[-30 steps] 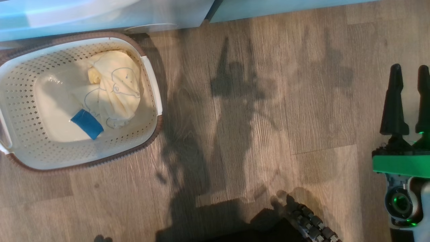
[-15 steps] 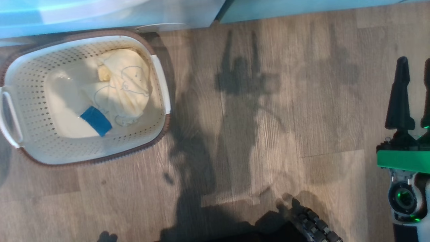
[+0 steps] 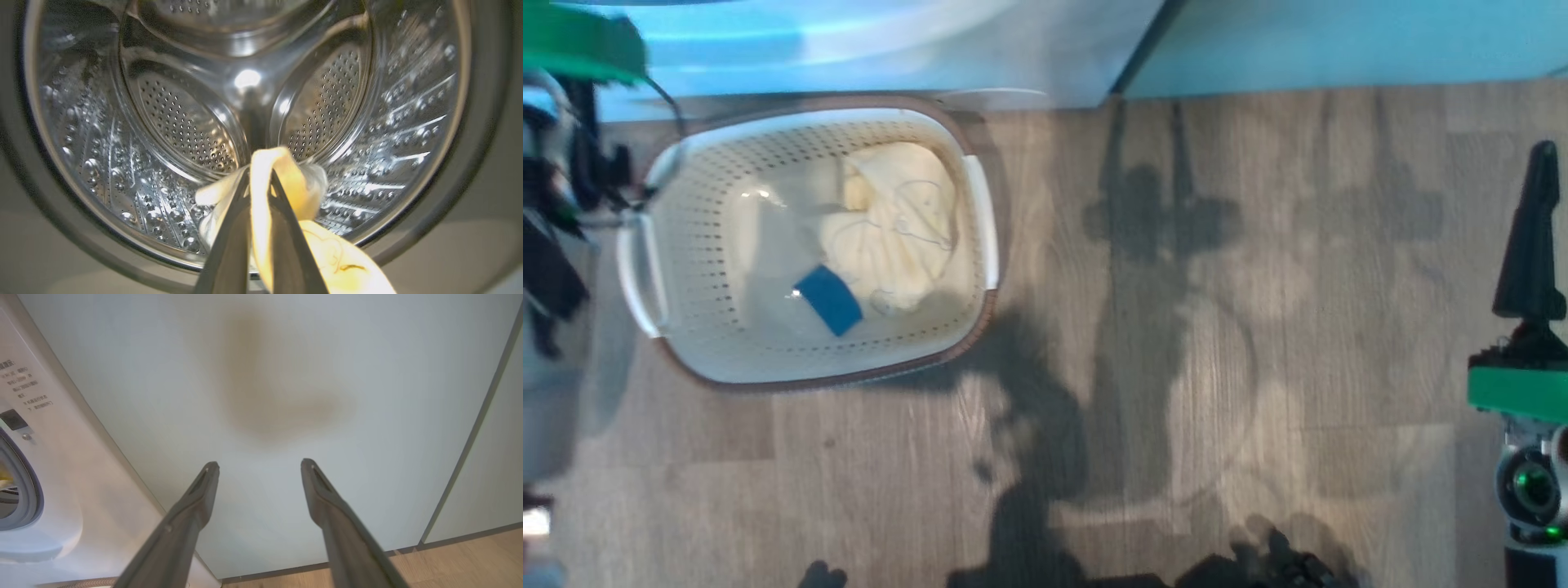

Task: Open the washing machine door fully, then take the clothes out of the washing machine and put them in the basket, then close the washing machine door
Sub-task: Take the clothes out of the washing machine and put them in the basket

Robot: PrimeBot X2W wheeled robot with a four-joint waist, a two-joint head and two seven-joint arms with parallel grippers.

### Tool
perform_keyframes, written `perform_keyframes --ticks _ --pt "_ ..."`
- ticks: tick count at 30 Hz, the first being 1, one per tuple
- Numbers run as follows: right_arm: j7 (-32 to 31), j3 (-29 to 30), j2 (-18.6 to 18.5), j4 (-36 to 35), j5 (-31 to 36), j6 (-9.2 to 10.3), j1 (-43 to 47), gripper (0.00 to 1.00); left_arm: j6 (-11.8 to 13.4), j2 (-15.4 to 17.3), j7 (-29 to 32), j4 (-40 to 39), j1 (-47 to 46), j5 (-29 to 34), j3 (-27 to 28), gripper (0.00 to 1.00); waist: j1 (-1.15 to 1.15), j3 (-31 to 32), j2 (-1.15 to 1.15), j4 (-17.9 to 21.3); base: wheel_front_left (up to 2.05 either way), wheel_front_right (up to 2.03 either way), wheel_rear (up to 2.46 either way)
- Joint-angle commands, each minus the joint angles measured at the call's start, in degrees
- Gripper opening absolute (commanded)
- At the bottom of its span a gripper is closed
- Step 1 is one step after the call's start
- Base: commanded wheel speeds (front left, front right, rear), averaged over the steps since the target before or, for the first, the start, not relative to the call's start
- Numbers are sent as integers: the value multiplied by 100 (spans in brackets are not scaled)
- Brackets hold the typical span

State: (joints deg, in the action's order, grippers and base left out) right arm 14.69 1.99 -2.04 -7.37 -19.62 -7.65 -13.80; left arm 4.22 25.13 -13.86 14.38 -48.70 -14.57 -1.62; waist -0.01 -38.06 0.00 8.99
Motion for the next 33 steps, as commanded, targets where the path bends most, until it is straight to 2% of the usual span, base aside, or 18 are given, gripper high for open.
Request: perform_keyframes --ticks 1,7,12,17,20,27,30,33 --pt "31 -45 -84 -199 56 16 226 100 48 175 -72 -402 121 -44 296 0 1 153 0 -158 0 0 0" --pt "31 80 -84 -247 246 16 374 100 33 -426 -111 -2235 1101 205 689 0 1 399 0 -428 0 0 0" --pt "31 110 -84 -274 363 16 448 100 -179 -983 -112 -3316 1810 489 927 0 1 532 0 -604 0 0 0" --pt "31 118 -84 -289 449 16 480 100 -437 -1478 -113 -4041 2341 712 1094 0 1 609 0 -715 0 0 0" --pt "31 138 -84 -315 481 16 511 100 -588 -1764 -113 -4364 2670 780 1175 0 1 618 0 -775 0 0 0" --pt "31 185 -84 -365 564 16 576 100 -801 -2110 -113 -4613 3284 809 1146 0 1 539 0 -940 0 0 0" --pt "31 168 -84 -377 569 16 570 100 -839 -2179 -113 -4458 3646 784 1058 0 1 508 0 -953 0 0 0" --pt "31 161 -84 -380 558 16 548 100 -940 -2205 -113 -3924 3978 739 793 0 1 468 0 -944 0 0 0"
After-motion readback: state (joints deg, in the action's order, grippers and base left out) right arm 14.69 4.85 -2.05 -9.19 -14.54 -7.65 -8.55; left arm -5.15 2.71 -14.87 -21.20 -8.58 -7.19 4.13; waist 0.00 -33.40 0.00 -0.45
